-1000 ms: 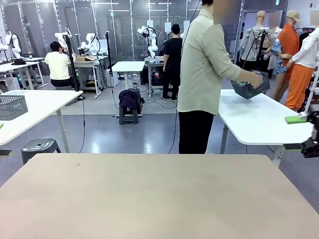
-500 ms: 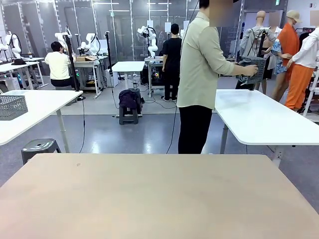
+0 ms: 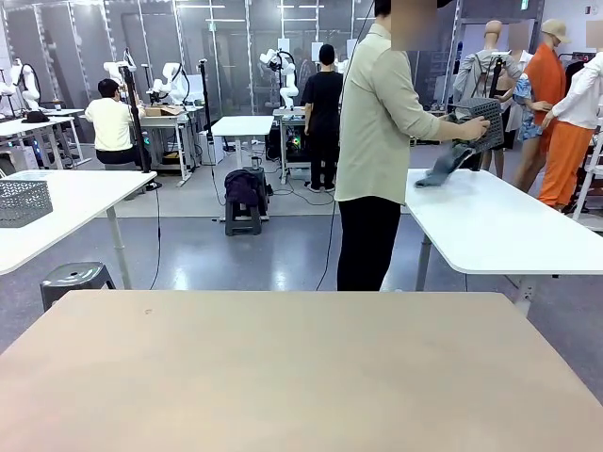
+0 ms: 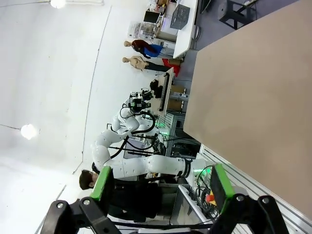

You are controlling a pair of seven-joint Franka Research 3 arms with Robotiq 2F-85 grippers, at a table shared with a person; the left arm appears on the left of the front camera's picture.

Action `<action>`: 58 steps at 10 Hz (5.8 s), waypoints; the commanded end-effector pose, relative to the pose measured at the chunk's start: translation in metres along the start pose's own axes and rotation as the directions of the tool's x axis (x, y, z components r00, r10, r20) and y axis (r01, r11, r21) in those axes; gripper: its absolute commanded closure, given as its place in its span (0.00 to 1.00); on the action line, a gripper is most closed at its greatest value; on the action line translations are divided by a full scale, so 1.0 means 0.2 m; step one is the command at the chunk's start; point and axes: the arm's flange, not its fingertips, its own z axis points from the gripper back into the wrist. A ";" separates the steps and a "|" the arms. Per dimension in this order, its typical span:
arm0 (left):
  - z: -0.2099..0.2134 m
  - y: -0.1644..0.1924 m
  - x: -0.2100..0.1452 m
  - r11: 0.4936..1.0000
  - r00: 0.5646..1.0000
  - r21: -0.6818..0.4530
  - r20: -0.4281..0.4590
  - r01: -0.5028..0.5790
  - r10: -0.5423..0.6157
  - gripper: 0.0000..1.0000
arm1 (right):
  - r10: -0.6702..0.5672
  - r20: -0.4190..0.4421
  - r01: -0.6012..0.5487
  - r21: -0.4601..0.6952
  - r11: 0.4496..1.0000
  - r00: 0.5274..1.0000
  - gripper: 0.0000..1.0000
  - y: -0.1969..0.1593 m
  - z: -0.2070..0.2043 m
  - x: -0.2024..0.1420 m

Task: Fold the towels and place them in the basket.
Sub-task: When a person lays out a Towel with hook on the table, fold it in half twice.

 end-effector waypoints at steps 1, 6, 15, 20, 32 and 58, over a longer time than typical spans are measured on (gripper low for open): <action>0.06 -0.01 0.00 1.000 0.999 -0.011 -0.034 -0.017 0.016 0.00 | -0.024 -0.029 0.024 -0.002 1.000 0.999 0.00 0.01 0.04 0.00; 0.02 0.00 0.00 1.000 1.000 -0.007 -0.007 -0.006 0.006 0.00 | -0.003 -0.007 0.003 0.003 1.000 1.000 0.00 0.00 0.00 0.01; 0.02 0.00 0.00 1.000 1.000 -0.007 -0.007 -0.006 0.006 0.00 | -0.003 -0.007 0.003 0.003 1.000 1.000 0.00 0.00 0.00 0.01; 0.02 0.00 0.00 1.000 1.000 -0.007 -0.007 -0.006 0.006 0.00 | -0.003 -0.007 0.003 0.003 1.000 1.000 0.00 0.00 0.00 0.01; 0.02 0.00 0.00 1.000 1.000 -0.007 -0.007 -0.006 0.006 0.00 | -0.003 -0.007 0.003 0.003 1.000 1.000 0.00 0.00 0.00 0.01; 0.02 0.00 0.00 1.000 1.000 -0.007 -0.007 -0.006 0.006 0.00 | -0.003 -0.007 0.003 0.003 1.000 1.000 0.00 0.00 0.00 0.01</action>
